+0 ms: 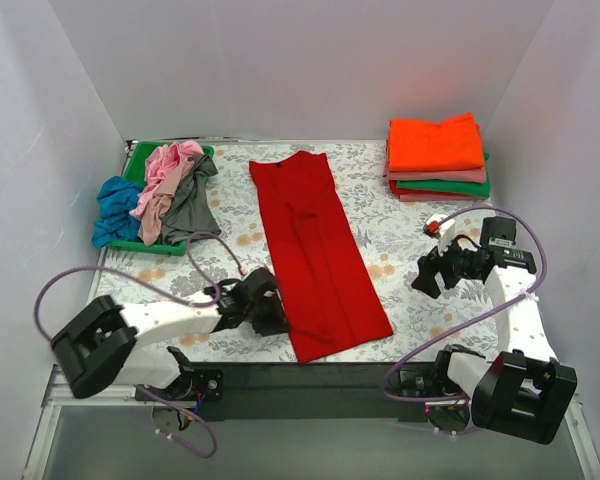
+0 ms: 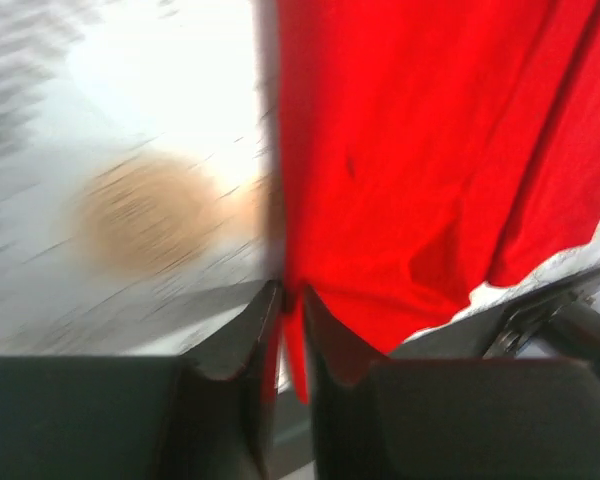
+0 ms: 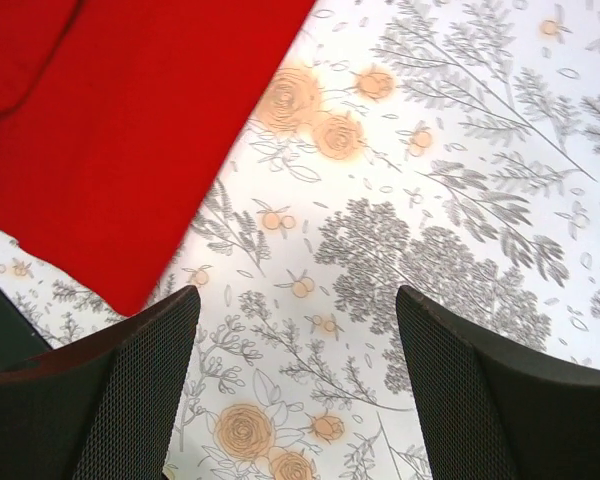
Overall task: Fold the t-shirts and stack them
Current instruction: Fold the tshirt
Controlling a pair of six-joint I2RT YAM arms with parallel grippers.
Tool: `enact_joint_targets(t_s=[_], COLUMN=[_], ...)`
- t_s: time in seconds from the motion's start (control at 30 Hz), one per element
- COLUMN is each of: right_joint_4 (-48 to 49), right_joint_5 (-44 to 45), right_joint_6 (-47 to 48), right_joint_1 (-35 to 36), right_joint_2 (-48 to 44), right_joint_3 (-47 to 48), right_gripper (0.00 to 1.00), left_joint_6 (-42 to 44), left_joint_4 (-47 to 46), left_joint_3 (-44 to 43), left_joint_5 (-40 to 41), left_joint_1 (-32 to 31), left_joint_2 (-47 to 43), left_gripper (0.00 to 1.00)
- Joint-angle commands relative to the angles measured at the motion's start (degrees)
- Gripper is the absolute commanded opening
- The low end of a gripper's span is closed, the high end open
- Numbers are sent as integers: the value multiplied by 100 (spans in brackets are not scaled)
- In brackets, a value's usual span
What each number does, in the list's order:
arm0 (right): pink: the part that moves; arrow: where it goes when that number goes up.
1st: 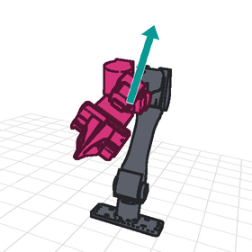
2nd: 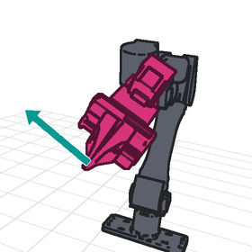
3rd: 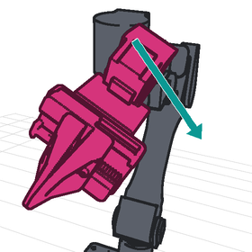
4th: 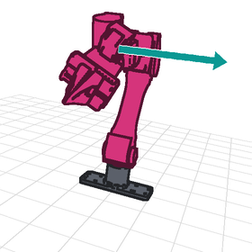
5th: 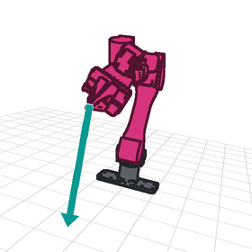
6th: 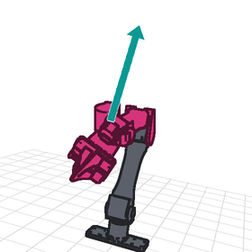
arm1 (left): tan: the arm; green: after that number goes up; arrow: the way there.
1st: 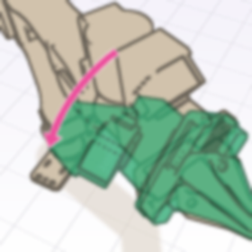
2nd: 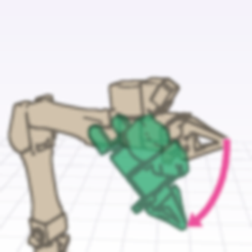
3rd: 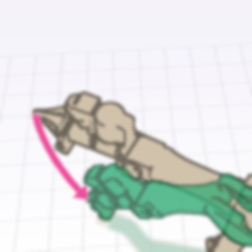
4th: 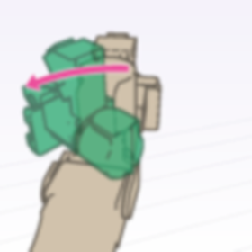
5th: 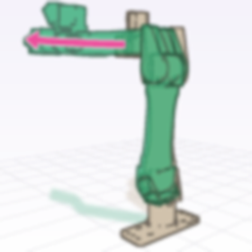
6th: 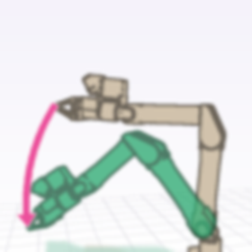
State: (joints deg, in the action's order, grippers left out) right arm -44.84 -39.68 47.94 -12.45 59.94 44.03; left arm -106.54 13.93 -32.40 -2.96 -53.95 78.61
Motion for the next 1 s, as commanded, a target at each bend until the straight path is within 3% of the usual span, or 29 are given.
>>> enact_joint_targets(t_s=[0.0, 0.03, 0.13, 0.17, 0.23, 0.37, 0.47, 0.57, 0.67, 0.7, 0.73, 0.83, 0.97], right_joint_4=[-551, -613, -859, -921, -1053, -1176, -1141, -931, -676, -623, -562, -500, -499], right_joint_5=[-408, -470, -462, -453, -531, -541, -120, 267, 435, 383, 365, 364, 329], right_joint_6=[593, 663, 1172, 1313, 1918, 3053, 3247, 3327, 3266, 3239, 3195, 3134, 3072], right_joint_1=[277, 548, 1190, 1758, 2209, 3070, 3573, 3758, 3872, 3873, 3873, 3873, 3873], right_joint_2=[70, 70, -52, -149, -263, -676, -668, -554, -475, -466, -466, -527, -624], right_joint_3=[88, 62, -104, -157, -289, -684, -782, -905, -1037, -1054, -1063, -1081, -1168], right_gripper=[85, 85, 86, 87, 89, 96, 94, 89, 83, 81, 79, 77, 77], left_joint_6=[748, 827, 1380, 1599, 2434, 3876, 4334, 4624, 4555, 4450, 4179, 3651, 3455], left_joint_4=[347, 564, 934, 936, 892, 988, 1015, 1313, 1595, 1612, 1586, 1778, 1859], left_joint_3=[576, 577, 270, 165, -185, -678, -890, -1188, -1234, -1164, -1076, -1171, -1391], left_joint_5=[-669, -705, -906, -1038, -1381, -2645, -2543, -1719, -463, 489, 794, 1874, 2502], left_joint_1=[253, 289, 306, 307, 307, 254, -201, -1080, -1967, -2274, -2782, -3252, -3279], left_joint_2=[-1336, -1609, -2620, -2823, -3062, -2641, -2219, -1650, -1253, -1173, -990, -532, 4], left_gripper=[25, 46, 67, 68, 69, 69, 65, 63, 62, 62, 62, 61, 60])
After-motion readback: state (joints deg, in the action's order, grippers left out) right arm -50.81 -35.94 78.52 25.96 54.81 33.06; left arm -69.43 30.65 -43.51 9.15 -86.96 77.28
